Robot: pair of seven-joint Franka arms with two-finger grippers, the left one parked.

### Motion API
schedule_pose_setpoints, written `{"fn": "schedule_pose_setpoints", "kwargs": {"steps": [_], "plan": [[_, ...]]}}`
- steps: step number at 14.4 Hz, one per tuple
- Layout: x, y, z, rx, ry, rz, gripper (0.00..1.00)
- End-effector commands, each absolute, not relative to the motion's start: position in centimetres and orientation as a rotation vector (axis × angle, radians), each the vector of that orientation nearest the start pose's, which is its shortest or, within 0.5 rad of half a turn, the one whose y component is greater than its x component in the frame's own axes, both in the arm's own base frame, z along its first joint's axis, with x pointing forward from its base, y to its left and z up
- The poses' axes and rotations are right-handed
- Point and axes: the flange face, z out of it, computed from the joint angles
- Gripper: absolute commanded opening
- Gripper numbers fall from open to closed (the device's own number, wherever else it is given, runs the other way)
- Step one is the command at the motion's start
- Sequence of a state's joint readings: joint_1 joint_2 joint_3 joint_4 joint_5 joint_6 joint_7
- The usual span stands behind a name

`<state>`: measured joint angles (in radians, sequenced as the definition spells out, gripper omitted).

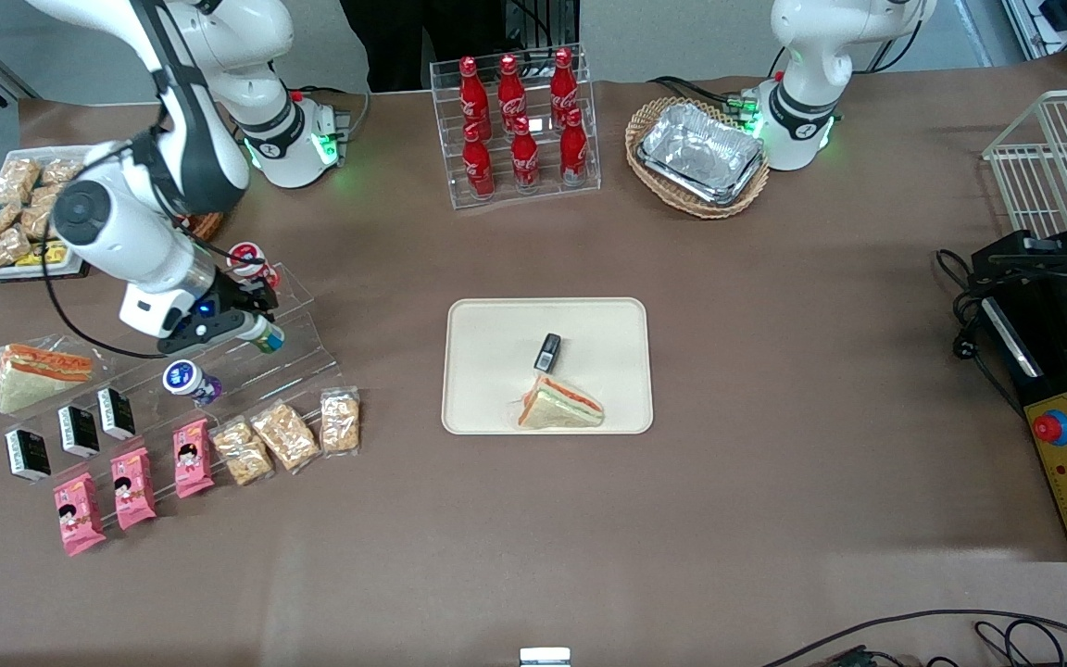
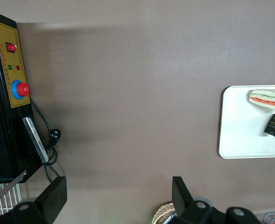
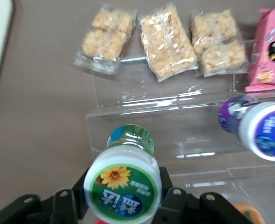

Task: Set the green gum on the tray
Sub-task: 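Lift the green tub off the rack and carry it toward the tray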

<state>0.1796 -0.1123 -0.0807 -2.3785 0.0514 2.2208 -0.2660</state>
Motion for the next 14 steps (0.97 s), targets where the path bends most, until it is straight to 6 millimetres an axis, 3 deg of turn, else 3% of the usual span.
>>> {"fn": "schedule_pose_setpoints", "kwargs": {"steps": [1,6,9,11,14], "plan": [[50.1,4.5,44.8,-3.024,-0.534,0.130,0.28],[51.0,4.8,56.0,-3.002,-0.540,0.183,0.28],[50.7,5.7,61.3,-2.988,-0.501,0.197,0.28],[50.0,8.1,62.9,-2.983,-0.353,0.224,0.28],[48.4,15.3,63.0,-3.023,-0.217,0.247,0.28]]}}
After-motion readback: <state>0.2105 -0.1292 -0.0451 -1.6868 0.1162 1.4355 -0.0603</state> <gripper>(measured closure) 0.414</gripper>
